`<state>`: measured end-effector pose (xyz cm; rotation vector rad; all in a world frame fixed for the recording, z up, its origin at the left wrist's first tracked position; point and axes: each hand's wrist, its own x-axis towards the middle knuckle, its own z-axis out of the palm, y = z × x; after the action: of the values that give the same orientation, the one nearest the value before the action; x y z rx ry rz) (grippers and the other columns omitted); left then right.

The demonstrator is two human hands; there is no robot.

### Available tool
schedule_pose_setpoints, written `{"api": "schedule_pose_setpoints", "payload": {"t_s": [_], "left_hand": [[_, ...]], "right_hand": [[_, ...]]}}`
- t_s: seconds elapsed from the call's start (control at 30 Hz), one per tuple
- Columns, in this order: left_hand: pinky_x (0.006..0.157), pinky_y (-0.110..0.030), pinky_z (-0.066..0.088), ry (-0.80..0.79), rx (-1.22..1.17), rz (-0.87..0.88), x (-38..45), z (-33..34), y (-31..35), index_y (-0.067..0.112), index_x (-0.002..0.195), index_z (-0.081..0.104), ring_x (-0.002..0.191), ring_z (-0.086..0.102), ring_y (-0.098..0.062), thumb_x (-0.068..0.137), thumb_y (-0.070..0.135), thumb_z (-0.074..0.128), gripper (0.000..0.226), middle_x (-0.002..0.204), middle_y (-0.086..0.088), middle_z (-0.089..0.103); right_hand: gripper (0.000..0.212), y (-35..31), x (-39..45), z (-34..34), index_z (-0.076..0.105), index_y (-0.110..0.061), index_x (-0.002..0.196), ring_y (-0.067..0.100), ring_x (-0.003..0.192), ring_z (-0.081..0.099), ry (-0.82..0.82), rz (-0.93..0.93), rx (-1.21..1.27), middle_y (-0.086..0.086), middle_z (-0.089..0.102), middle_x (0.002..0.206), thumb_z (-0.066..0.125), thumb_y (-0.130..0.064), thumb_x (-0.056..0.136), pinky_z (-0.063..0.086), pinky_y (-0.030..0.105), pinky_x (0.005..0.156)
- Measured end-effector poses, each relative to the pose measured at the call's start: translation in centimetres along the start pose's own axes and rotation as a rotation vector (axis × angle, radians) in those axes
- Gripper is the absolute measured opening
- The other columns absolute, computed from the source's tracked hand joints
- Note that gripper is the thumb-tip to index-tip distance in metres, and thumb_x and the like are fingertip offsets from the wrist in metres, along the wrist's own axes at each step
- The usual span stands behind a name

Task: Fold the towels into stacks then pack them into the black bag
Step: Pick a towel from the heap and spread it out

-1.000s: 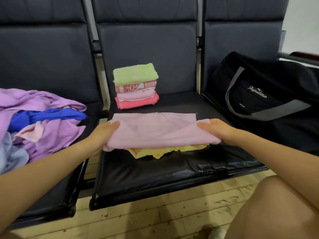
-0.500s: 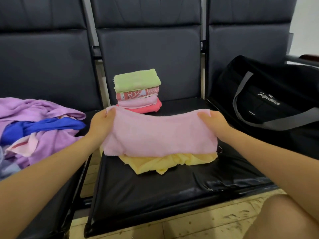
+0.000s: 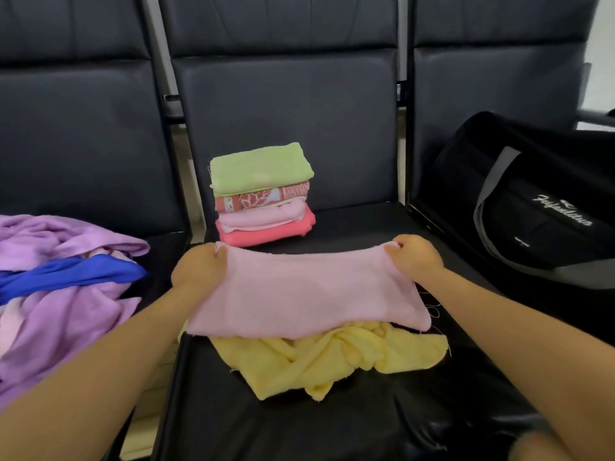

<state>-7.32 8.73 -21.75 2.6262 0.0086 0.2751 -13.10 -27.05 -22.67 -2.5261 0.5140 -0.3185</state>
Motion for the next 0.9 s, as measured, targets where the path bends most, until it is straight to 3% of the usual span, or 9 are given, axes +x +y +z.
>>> {"api": "schedule_pose_setpoints", "payload": {"t_s": [0.1, 0.27, 0.37, 0.47, 0.6, 0.7, 0.8, 0.9], "left_hand": [[0.072, -0.037, 0.043, 0.015, 0.168, 0.061, 0.3, 0.4, -0.5, 0.010, 0.103, 0.057, 0.087, 0.053, -0.029, 0.098, 0.027, 0.039, 0.025, 0.108, -0.014, 0.055], [0.077, -0.038, 0.046, -0.022, 0.130, 0.031, 0.0, -0.1, -0.9, 0.014, 0.116, 0.054, 0.095, 0.056, -0.032, 0.096, 0.029, 0.047, 0.027, 0.118, -0.014, 0.049], [0.082, -0.041, 0.049, -0.047, 0.131, 0.012, -0.8, -0.7, -0.8, 0.011, 0.121, 0.051, 0.097, 0.056, -0.033, 0.096, 0.036, 0.045, 0.036, 0.118, -0.016, 0.052], [0.087, -0.044, 0.048, -0.056, 0.178, -0.068, -2.1, -1.3, -0.7, 0.006, 0.123, 0.051, 0.107, 0.052, -0.035, 0.093, 0.053, 0.045, 0.056, 0.119, -0.017, 0.053], [0.090, -0.042, 0.044, -0.122, 0.273, -0.137, -4.0, -2.1, 0.2, 0.008, 0.121, 0.054, 0.118, 0.046, -0.034, 0.088, 0.064, 0.044, 0.066, 0.125, -0.015, 0.050], [0.090, -0.042, 0.043, -0.125, 0.295, -0.105, -5.1, -2.2, 0.8, 0.008, 0.121, 0.054, 0.120, 0.042, -0.032, 0.089, 0.061, 0.047, 0.062, 0.126, -0.014, 0.046], [0.085, -0.040, 0.042, -0.108, 0.268, -0.062, -5.8, -2.3, 1.2, 0.009, 0.121, 0.052, 0.118, 0.042, -0.032, 0.091, 0.051, 0.050, 0.052, 0.124, -0.014, 0.045], [0.075, -0.036, 0.044, -0.134, 0.180, -0.100, -5.8, -2.5, 1.2, 0.008, 0.122, 0.052, 0.103, 0.056, -0.033, 0.091, 0.047, 0.051, 0.050, 0.119, -0.016, 0.054]], "right_hand": [[0.017, -0.2, 0.3, 0.7, 0.059, -0.014, 0.095, 0.027, 0.085, 0.057, -0.032, -0.018, -0.115, 0.011, 0.058, 0.099, 0.046, -0.023, 0.091, 0.045, 0.031, 0.065], [0.035, 0.3, -0.6, 0.2, 0.053, -0.012, 0.119, 0.027, 0.105, 0.051, 0.006, -0.011, -0.109, 0.010, 0.048, 0.121, 0.056, -0.033, 0.091, 0.046, 0.036, 0.077], [0.051, 0.6, -1.5, -0.3, 0.049, -0.006, 0.118, 0.028, 0.096, 0.056, 0.014, 0.084, -0.086, 0.012, 0.055, 0.114, 0.058, -0.047, 0.089, 0.045, 0.033, 0.065], [0.057, 0.1, -2.8, -1.2, 0.054, -0.005, 0.105, 0.021, 0.074, 0.057, -0.063, 0.206, -0.134, 0.006, 0.059, 0.088, 0.056, -0.059, 0.085, 0.039, 0.027, 0.053], [0.049, -1.0, -4.6, -1.9, 0.052, -0.013, 0.089, 0.022, 0.083, 0.060, -0.276, 0.233, -0.191, 0.002, 0.057, 0.086, 0.055, -0.061, 0.083, 0.051, 0.033, 0.071], [0.047, -1.7, -5.8, -1.7, 0.054, -0.016, 0.094, 0.024, 0.089, 0.061, -0.371, 0.219, -0.193, 0.004, 0.059, 0.091, 0.054, -0.061, 0.081, 0.053, 0.035, 0.080], [0.032, -2.0, -6.5, -1.8, 0.053, -0.010, 0.099, 0.026, 0.094, 0.058, -0.334, 0.258, 0.115, 0.007, 0.058, 0.094, 0.058, -0.040, 0.089, 0.050, 0.037, 0.084], [0.052, -1.5, -6.6, -2.1, 0.047, -0.002, 0.128, 0.032, 0.107, 0.054, -0.324, 0.447, 0.528, 0.015, 0.055, 0.118, 0.067, -0.029, 0.088, 0.046, 0.039, 0.085]]}}
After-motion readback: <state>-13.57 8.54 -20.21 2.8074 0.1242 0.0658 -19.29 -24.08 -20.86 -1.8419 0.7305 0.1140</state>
